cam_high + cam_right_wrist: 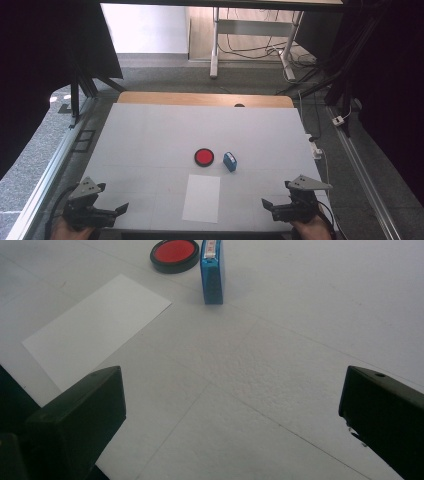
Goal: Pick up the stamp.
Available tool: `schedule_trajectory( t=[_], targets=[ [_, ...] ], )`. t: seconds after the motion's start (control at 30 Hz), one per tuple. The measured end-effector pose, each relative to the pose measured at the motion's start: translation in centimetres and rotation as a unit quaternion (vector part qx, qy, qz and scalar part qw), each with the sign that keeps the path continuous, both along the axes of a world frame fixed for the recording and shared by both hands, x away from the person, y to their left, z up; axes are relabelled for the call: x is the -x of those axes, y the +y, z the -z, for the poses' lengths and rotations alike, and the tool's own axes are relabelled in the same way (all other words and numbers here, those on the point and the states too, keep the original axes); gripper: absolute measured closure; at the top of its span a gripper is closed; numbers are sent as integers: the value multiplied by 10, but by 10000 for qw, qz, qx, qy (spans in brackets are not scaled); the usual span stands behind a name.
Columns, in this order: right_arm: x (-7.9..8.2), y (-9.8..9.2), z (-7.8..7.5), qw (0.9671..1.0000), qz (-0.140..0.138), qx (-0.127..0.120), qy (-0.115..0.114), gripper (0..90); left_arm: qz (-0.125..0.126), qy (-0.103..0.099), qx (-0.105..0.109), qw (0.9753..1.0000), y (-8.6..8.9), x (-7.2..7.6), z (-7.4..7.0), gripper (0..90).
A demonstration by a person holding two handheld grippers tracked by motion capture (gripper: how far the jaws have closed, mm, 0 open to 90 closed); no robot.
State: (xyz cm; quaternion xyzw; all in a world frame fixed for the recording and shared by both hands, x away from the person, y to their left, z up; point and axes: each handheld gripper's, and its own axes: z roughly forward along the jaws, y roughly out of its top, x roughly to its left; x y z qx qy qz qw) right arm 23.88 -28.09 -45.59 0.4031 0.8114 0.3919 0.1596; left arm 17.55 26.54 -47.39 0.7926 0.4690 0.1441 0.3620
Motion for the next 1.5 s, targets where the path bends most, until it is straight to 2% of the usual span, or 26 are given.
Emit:
schedule_trajectory(
  t=[0.2, 0.33, 0.8, 1.0, 1.13, 1.37, 1.5],
  targets=[
    [3, 3, 0, 9998, -99, 130, -99, 0, 80, -16, -8, 10000, -2, 1, 0, 0],
    [2, 4, 0, 9997, -173, 172, -88, 0, 103, -24, -60, 9999, -3, 1, 0, 0],
    [4, 8, 0, 9992, -192, 300, -169, 0, 147, 33, -89, 9998, -4, 0, 1, 0],
    [5, 8, -2, 9992, -217, 252, -233, 0, 148, 45, -89, 9998, -4, 0, 1, 0],
    [6, 10, -4, 9986, -362, 243, -310, 0, 137, 66, -103, 9998, -5, -1, 1, 0],
    [5, 14, -4, 9982, -510, 188, -267, 0, 147, 96, -91, 9998, -5, -1, 1, 0],
    [6, 19, -4, 9967, -685, 325, -280, 0, 144, 106, -85, 9998, -4, -2, 1, 0]
  ],
)
